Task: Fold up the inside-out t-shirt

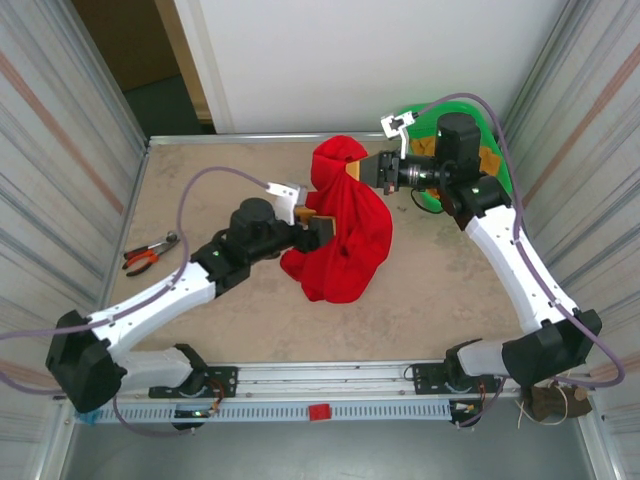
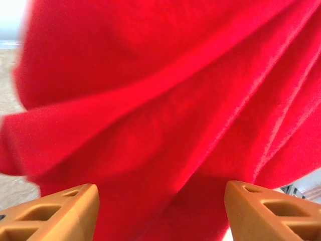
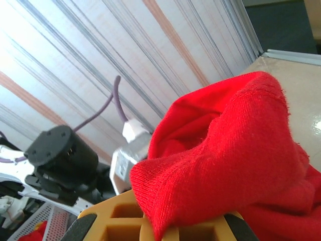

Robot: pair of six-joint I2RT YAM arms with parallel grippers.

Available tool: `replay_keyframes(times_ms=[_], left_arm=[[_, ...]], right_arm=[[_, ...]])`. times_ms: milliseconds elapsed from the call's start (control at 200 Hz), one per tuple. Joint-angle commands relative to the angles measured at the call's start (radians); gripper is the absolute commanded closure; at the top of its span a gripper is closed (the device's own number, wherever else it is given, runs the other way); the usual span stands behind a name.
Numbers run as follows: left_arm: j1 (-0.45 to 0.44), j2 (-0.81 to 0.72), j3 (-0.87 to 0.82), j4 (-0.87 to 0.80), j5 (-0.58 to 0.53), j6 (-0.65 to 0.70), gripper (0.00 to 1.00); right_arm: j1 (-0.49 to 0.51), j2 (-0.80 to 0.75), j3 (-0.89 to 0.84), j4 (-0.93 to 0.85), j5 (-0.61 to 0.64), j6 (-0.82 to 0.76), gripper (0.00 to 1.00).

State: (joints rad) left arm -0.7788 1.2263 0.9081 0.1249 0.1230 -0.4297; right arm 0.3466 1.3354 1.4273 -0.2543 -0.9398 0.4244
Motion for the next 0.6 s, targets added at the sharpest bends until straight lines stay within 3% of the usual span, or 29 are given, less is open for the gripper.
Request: replay_keyframes(times_ms=[0,95,140,180,261,286,356,391,421,466,591], left_arm=[[-0.023,0.083,0.045,0.100,-0.064,0.038,0.32],[-0.028,0.164,0.112,0.081,-0.138,0.015,0.30],[-0.025,0.188,0.136,0.057,-0.188,0.003,0.36],[-0.012,0.201,0.149,0.036,-0.214,-0.008,0.51],[0.050,0.196,0.147,0.007,-0.165,-0.055,1.00],[0.070,0.184,0.138,0.008,-0.140,-0.071,1.00],[0.118,0.129,0.097,0.031,-0.083,-0.091,1.00],[0.138,0.096,0.080,0.034,-0.052,-0.096,1.00],[0.157,0.068,0.072,0.032,-0.022,-0.102,1.00],[0.191,0.031,0.063,0.030,0.043,-0.111,1.00],[0.289,-0.048,0.052,0.018,0.204,-0.147,1.00]], right_arm=[[0.013,0.008,-0.016,0.078,-0.005,0.043,1.00],[0.035,0.013,-0.036,0.082,0.000,0.045,1.00],[0.037,0.010,-0.049,0.085,-0.001,0.044,1.00],[0.033,0.005,-0.063,0.089,0.000,0.045,1.00],[0.004,-0.009,-0.091,0.098,0.001,0.056,1.00],[-0.009,-0.014,-0.101,0.100,0.001,0.061,0.99],[-0.049,-0.023,-0.138,0.112,0.009,0.069,0.77],[-0.067,-0.025,-0.160,0.120,0.017,0.071,0.74],[-0.082,-0.024,-0.179,0.131,0.019,0.075,0.78],[-0.100,-0.015,-0.206,0.151,0.011,0.082,1.00],[-0.121,0.004,-0.268,0.207,0.009,0.099,1.00]])
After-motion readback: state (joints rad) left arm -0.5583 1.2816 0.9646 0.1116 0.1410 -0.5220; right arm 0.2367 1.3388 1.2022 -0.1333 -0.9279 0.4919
